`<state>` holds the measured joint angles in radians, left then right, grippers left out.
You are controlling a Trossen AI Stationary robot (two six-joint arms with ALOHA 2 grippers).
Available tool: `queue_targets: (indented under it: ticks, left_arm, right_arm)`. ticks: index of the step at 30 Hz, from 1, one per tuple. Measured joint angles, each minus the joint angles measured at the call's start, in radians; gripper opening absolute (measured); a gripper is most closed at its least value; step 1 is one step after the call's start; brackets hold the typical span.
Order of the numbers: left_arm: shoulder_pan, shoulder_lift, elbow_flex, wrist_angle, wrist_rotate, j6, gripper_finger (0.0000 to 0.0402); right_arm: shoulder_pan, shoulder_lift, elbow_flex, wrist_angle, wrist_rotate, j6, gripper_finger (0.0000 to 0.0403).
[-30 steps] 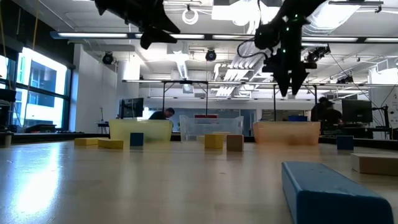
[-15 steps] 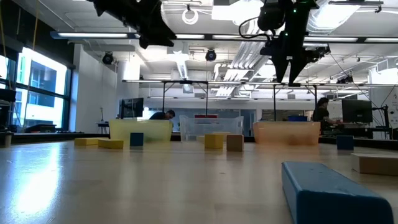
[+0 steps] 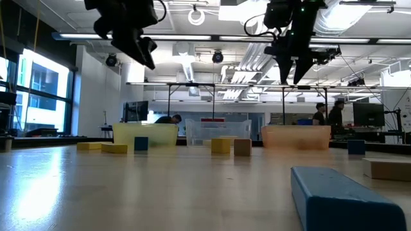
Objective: Sort & place blocks by color
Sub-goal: Put the yellow block into the transparent bin
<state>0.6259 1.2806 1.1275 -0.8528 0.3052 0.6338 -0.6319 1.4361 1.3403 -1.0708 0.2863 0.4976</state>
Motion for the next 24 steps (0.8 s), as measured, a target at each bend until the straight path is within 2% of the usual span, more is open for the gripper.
queue_targets:
  ticks: [5,11,24]
  left_arm:
    - [-0.062,0.029,0.0,-0.064,-0.018,0.056,0.0209]
    - [-0.138,0.105,0.0,-0.095,-0.134,0.103,0.0209]
    - [-0.267,0.255,0.0,-0.128,-0.17,0.131,0.0209]
  right_arm:
    - [0.0,0.0,0.0,0.021,-0.001,0.003,0.0208]
    - [0.0,0.0,0.0,0.029,-0.001,0.014,0.0208]
    - [0.0,0.0,0.0,0.031,-0.006,-0.032,0.0208]
